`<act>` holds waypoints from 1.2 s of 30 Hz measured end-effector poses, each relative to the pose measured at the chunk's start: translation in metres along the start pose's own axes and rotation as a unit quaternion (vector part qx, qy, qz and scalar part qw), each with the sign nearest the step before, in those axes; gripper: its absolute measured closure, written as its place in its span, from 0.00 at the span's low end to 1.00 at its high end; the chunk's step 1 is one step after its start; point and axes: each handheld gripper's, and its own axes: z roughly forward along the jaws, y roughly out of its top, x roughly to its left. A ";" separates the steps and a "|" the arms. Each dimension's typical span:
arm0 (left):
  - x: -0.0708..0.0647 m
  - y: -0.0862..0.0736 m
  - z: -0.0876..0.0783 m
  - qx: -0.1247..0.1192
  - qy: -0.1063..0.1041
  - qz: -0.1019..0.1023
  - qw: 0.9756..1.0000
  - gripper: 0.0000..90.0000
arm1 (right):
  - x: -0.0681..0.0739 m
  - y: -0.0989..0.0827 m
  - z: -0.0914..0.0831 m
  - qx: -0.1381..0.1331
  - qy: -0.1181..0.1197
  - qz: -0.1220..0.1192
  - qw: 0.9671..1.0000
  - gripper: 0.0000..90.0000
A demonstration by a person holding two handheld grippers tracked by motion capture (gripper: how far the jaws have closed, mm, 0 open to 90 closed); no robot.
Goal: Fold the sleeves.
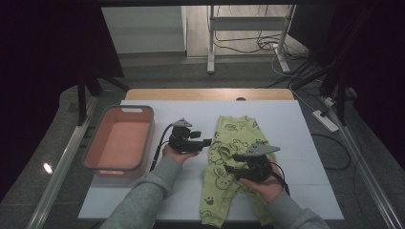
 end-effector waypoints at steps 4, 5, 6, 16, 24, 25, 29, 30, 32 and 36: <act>0.004 0.006 0.012 0.012 0.006 -0.003 1.000 0.37 | 0.003 -0.001 0.003 0.003 0.003 -0.003 1.000 0.51; 0.005 0.007 0.015 0.014 0.008 -0.004 1.000 0.37 | 0.004 -0.001 0.003 0.005 0.002 -0.004 1.000 0.51; 0.005 0.008 0.018 0.018 0.010 -0.004 1.000 0.37 | 0.005 -0.001 0.004 0.005 0.004 -0.004 1.000 0.51; 0.016 0.012 0.049 0.045 0.018 -0.006 0.999 0.37 | 0.011 -0.002 0.012 0.016 0.012 -0.012 1.000 0.51; 0.028 0.018 0.071 0.059 0.027 -0.017 0.998 0.40 | 0.013 -0.002 0.015 0.019 0.015 -0.014 1.000 0.51; 0.029 0.019 0.074 0.059 0.028 -0.017 0.998 0.40 | 0.014 -0.002 0.015 0.019 0.015 -0.015 1.000 0.51; 0.033 0.021 0.084 0.061 0.026 -0.025 0.997 0.43 | 0.015 -0.002 0.016 0.019 0.016 -0.015 1.000 0.51; 0.033 0.022 0.086 0.063 0.025 -0.025 0.997 0.45 | 0.016 -0.002 0.016 0.019 0.017 -0.016 1.000 0.51; 0.034 0.023 0.090 0.066 0.023 -0.023 0.997 0.49 | 0.017 -0.001 0.017 0.020 0.017 -0.017 0.999 0.51; 0.035 0.023 0.094 0.069 0.020 -0.027 0.997 0.67 | 0.019 -0.001 0.018 0.020 0.022 -0.019 0.999 0.51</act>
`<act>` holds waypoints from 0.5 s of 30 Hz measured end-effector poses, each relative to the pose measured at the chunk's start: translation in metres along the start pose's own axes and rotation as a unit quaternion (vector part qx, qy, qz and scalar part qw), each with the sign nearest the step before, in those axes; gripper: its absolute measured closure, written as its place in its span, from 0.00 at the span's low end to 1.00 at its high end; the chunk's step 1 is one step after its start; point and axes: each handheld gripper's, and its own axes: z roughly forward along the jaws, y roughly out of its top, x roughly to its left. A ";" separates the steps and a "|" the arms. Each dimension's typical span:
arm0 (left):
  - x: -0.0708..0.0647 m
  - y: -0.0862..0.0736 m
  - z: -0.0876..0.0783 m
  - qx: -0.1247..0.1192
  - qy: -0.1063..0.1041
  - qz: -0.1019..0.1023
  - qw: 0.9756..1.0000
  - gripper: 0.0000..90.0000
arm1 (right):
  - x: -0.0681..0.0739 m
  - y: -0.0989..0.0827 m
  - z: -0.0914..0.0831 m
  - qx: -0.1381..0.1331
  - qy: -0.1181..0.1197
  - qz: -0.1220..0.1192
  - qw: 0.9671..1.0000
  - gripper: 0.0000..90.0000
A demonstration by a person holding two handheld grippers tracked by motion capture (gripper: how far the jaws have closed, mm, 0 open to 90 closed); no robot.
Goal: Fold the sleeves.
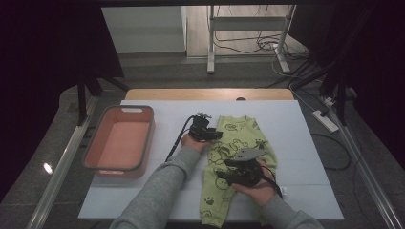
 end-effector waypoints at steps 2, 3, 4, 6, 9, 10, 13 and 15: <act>0.000 0.000 0.001 0.002 -0.004 0.002 1.000 0.80 | 0.003 0.001 0.002 0.002 0.003 -0.001 1.000 0.51; 0.000 -0.001 0.001 0.000 -0.006 0.003 1.000 0.84 | 0.004 0.001 0.002 0.004 0.005 -0.001 1.000 0.51; 0.000 0.000 0.001 0.000 -0.006 0.004 1.000 0.88 | 0.006 0.001 0.004 0.006 0.007 -0.003 1.000 0.51; 0.000 0.000 0.001 -0.001 -0.004 0.006 1.000 0.93 | 0.010 0.003 0.008 0.009 0.012 -0.005 1.000 0.51; -0.004 0.001 -0.002 -0.005 0.007 0.021 1.000 0.94 | 0.018 0.005 0.016 0.021 0.017 -0.009 1.000 0.51; -0.004 0.001 -0.002 -0.007 0.010 0.023 1.000 0.95 | 0.021 0.006 0.019 0.026 0.019 -0.011 0.999 0.51; -0.005 0.002 -0.003 -0.010 0.012 0.023 1.000 0.95 | 0.030 0.006 0.030 0.043 0.022 -0.015 0.999 0.51; -0.004 0.002 -0.005 -0.013 0.012 0.021 1.000 0.95 | 0.035 0.005 0.037 0.053 0.024 -0.020 0.998 0.51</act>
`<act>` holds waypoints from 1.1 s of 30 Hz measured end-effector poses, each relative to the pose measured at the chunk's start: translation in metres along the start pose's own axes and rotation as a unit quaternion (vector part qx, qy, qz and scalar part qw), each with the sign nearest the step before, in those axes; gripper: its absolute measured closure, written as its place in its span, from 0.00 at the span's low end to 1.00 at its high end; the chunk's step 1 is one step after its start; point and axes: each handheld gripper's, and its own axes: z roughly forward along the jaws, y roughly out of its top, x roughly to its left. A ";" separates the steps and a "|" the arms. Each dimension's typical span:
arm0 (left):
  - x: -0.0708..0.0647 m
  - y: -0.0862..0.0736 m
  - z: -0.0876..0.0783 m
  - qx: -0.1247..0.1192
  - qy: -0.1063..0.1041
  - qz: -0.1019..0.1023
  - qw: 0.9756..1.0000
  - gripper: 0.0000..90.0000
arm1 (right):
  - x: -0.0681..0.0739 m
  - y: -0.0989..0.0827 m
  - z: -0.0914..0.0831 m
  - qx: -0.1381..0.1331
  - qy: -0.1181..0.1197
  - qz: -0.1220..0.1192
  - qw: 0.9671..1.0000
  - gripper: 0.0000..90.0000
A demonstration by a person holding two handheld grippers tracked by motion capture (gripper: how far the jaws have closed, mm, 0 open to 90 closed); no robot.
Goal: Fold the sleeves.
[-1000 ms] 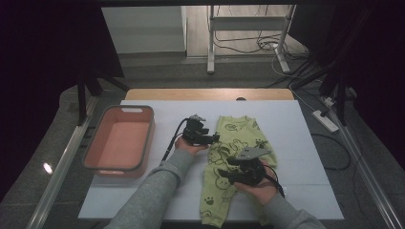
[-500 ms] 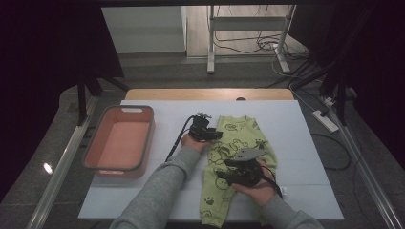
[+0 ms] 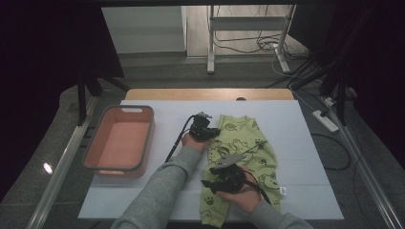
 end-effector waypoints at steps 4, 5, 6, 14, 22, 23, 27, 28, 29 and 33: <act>0.001 0.002 -0.003 -0.008 0.004 -0.002 1.000 0.95 | 0.001 -0.003 0.015 0.031 -0.010 0.003 0.999 0.51; 0.001 0.002 -0.004 -0.010 0.005 -0.003 1.000 0.95 | 0.000 -0.004 0.018 0.038 -0.014 0.007 0.999 0.51; 0.002 0.003 -0.005 -0.012 0.007 -0.003 1.000 0.95 | -0.001 -0.004 0.020 0.042 -0.015 0.011 0.999 0.51; 0.006 0.009 -0.011 -0.027 0.017 -0.006 0.999 0.95 | 0.013 -0.006 0.032 0.072 -0.074 -0.004 0.995 0.50; 0.007 0.011 -0.011 -0.030 0.018 -0.009 0.999 0.95 | 0.022 -0.004 0.032 0.078 -0.084 -0.004 0.993 0.70; 0.007 0.011 -0.011 -0.030 0.018 -0.009 0.999 0.95 | 0.022 -0.004 0.032 0.078 -0.084 -0.003 0.993 0.74; 0.008 0.011 -0.012 -0.031 0.016 -0.011 0.999 0.95 | 0.016 -0.006 0.030 0.071 -0.082 0.012 0.994 0.95; 0.008 0.011 -0.011 -0.031 0.016 -0.012 0.999 0.95 | 0.014 -0.006 0.029 0.069 -0.077 0.016 0.995 0.96; 0.008 0.011 -0.011 -0.031 0.016 -0.012 0.999 0.95 | 0.014 -0.006 0.029 0.068 -0.077 0.016 0.995 0.96; 0.009 0.011 -0.012 -0.032 0.015 -0.012 0.999 0.95 | 0.015 -0.006 0.029 0.065 -0.070 0.011 0.995 0.97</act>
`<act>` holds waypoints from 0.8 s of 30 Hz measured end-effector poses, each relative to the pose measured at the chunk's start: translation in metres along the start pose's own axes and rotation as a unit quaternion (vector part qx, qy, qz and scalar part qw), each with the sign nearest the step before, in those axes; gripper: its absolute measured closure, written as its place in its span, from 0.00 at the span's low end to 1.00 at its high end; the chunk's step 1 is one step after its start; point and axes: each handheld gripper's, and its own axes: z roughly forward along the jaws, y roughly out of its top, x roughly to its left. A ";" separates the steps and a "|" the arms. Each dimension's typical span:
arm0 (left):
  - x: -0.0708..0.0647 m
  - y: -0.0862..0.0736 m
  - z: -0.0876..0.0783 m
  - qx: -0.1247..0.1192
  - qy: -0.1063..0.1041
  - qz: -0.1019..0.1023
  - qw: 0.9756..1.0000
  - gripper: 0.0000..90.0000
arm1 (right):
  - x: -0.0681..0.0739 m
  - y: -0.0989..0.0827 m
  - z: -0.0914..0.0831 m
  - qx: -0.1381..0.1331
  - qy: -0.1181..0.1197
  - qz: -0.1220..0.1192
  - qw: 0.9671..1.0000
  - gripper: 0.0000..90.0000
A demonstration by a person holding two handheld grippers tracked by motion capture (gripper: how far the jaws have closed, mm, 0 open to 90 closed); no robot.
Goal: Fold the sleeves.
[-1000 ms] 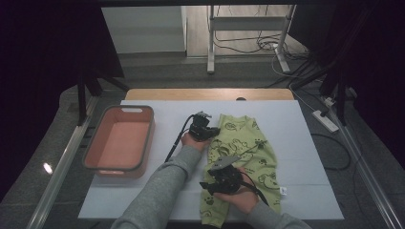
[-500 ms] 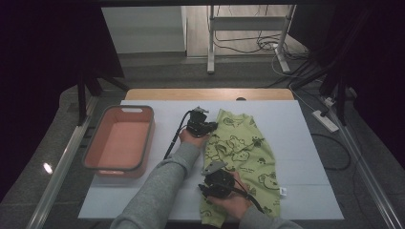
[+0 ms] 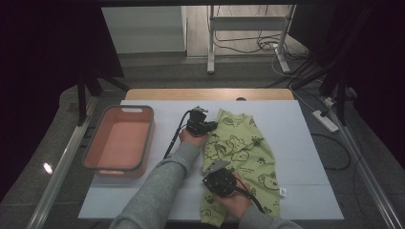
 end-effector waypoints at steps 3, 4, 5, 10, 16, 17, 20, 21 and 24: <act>0.002 0.001 -0.003 -0.002 0.003 -0.001 1.000 0.95 | 0.003 0.001 -0.002 -0.010 0.014 -0.003 1.000 0.97; 0.002 0.001 -0.004 -0.003 0.004 -0.001 1.000 0.95 | 0.004 0.002 -0.003 -0.013 0.017 -0.009 1.000 0.97; 0.004 0.001 -0.005 -0.003 0.005 -0.002 1.000 0.95 | 0.006 0.004 -0.004 -0.019 0.023 -0.014 0.999 0.97; 0.010 0.001 -0.014 -0.002 0.010 -0.005 1.000 0.95 | 0.013 0.009 -0.003 -0.031 0.035 -0.023 0.999 0.97; 0.019 -0.002 -0.030 -0.005 0.022 -0.009 1.000 0.95 | 0.023 0.017 0.001 -0.045 0.047 -0.035 0.997 0.97; 0.020 -0.002 -0.032 -0.006 0.023 -0.011 1.000 0.95 | 0.025 0.019 0.001 -0.047 0.050 -0.039 0.997 0.97; 0.025 -0.004 -0.040 -0.007 0.030 -0.014 0.999 0.95 | 0.030 0.023 0.005 -0.052 0.056 -0.042 0.996 0.97; 0.026 -0.005 -0.042 -0.008 0.033 -0.015 0.999 0.95 | 0.031 0.025 0.005 -0.054 0.059 -0.043 0.996 0.97; 0.030 -0.007 -0.050 -0.011 0.038 -0.019 0.999 0.95 | 0.035 0.030 0.008 -0.059 0.066 -0.047 0.995 0.97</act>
